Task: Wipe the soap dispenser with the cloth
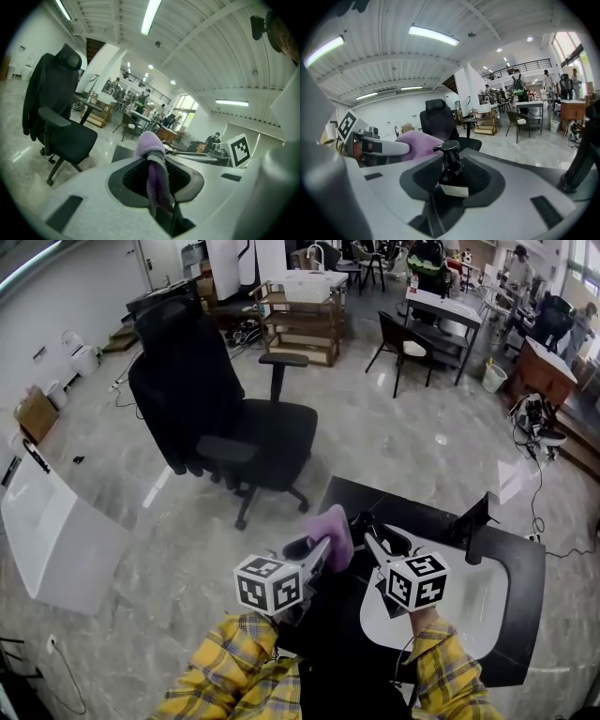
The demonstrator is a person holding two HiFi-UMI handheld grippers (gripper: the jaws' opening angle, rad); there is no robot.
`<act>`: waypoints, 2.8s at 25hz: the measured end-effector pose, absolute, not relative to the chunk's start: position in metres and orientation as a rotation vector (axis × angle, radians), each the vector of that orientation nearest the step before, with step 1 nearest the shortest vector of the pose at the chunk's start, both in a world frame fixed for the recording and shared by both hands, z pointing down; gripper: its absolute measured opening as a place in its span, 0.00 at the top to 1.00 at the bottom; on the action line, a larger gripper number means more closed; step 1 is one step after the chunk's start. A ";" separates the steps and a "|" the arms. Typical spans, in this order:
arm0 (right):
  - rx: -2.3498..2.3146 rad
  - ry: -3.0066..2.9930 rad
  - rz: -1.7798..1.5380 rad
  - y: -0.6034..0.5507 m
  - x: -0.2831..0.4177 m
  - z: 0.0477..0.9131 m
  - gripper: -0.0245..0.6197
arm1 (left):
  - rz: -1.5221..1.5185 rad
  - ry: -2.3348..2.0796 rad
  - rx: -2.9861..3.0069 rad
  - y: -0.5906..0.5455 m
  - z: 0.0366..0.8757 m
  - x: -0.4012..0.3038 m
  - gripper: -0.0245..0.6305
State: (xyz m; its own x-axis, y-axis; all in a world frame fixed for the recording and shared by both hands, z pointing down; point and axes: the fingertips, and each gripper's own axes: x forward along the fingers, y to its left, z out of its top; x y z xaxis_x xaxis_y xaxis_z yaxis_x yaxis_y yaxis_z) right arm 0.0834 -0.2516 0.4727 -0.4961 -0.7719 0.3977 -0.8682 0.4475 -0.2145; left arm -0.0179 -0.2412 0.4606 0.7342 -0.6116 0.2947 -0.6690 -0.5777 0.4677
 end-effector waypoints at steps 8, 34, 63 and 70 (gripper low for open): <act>1.405 -2.462 0.593 -0.267 0.083 0.490 0.80 | 0.158 -0.935 2.381 -0.251 0.466 -0.005 0.86; 1.389 -2.488 0.642 -0.271 0.081 0.500 0.80 | 0.539 -1.008 2.439 -0.259 0.526 -0.005 0.86; 1.403 -2.484 0.668 -0.271 0.081 0.501 0.80 | 0.639 -0.946 2.410 -0.243 0.559 -0.002 0.86; 1.406 -2.479 0.665 -0.271 0.083 0.502 0.80 | 0.692 -0.950 2.444 -0.241 0.566 0.003 0.86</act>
State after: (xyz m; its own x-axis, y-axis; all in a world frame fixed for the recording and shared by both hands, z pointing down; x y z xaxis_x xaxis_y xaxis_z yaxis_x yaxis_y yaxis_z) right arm 0.0827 -0.2711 0.5017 -0.5204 -0.7561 0.3968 -0.8532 0.4413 -0.2781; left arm 0.0029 -0.2414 0.5663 0.6413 -0.4968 0.5848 -0.7091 -0.6749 0.2042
